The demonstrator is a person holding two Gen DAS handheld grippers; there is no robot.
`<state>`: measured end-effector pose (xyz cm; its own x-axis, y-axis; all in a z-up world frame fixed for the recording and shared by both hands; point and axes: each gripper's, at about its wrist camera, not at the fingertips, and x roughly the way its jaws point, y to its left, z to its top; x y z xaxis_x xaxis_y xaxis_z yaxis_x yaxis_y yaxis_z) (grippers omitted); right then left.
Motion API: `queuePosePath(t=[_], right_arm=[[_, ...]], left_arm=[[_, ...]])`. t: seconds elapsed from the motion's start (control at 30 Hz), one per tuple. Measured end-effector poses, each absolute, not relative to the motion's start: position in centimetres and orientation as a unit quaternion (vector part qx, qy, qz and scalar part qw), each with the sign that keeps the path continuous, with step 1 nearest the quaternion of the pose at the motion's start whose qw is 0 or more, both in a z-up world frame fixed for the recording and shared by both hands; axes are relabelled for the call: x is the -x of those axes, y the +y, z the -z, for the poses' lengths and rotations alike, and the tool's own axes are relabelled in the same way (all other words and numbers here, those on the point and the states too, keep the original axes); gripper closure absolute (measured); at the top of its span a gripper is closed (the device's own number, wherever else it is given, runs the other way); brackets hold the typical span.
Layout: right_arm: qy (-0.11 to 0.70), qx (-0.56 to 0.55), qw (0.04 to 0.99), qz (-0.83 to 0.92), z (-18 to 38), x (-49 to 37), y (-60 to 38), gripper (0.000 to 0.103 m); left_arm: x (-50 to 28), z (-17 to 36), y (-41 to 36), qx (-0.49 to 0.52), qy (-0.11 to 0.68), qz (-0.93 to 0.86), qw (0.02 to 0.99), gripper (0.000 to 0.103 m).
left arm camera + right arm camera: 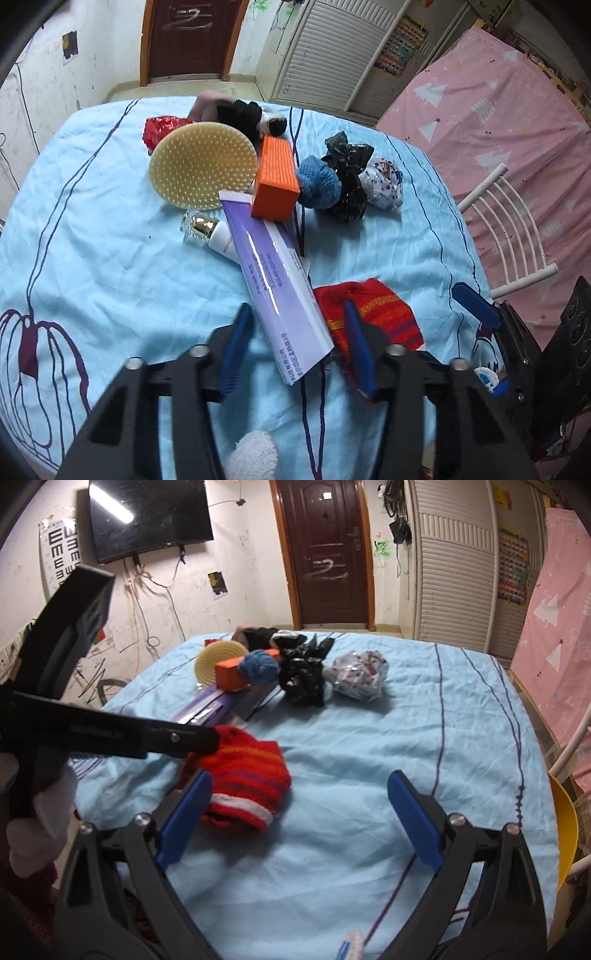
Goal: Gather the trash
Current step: 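Grasp the red striped knit hat with the right tool while the left tool grasps the purple toothpaste box, then carry the hat and box over the yellow bucket to drop them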
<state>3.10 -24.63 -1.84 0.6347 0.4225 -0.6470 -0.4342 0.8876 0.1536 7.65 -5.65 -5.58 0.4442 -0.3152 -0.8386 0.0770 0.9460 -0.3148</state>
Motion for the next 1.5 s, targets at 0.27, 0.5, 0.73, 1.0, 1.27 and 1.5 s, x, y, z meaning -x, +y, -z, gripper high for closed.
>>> queuePosePath(t=[0.27, 0.5, 0.73, 1.0, 1.27, 1.5], right_arm=[[0.368, 0.018, 0.893, -0.259, 2.2, -3.1, -22.6, 0.008], [0.387, 0.031, 0.881, -0.27, 2.6, -3.3, -20.6, 0.008], [0.4, 0.056, 0.881, -0.246, 3.2, -3.6, -19.5, 0.033], [0.385, 0.06, 0.89, -0.239, 2.7, -2.9, -19.2, 0.073], [0.359, 0.04, 0.904, -0.23, 1.4, -2.8, -20.8, 0.078], [0.321, 0.014, 0.926, -0.197, 0.1, -2.7, -23.5, 0.079]], left_arm=[[-6.9, 5.0, -4.8, 0.116, 0.489, 0.119, 0.856, 0.093], [-6.1, 3.1, -3.4, 0.118, 0.456, 0.111, 0.875, 0.093], [-5.1, 1.7, -1.7, 0.123, 0.434, 0.108, 0.886, 0.093], [-4.6, 1.3, -0.7, 0.131, 0.426, 0.101, 0.89, 0.093], [-3.9, 0.6, -1.0, 0.12, 0.413, 0.091, 0.898, 0.093], [-3.2, -1.1, -2.6, 0.105, 0.393, 0.099, 0.908, 0.093]])
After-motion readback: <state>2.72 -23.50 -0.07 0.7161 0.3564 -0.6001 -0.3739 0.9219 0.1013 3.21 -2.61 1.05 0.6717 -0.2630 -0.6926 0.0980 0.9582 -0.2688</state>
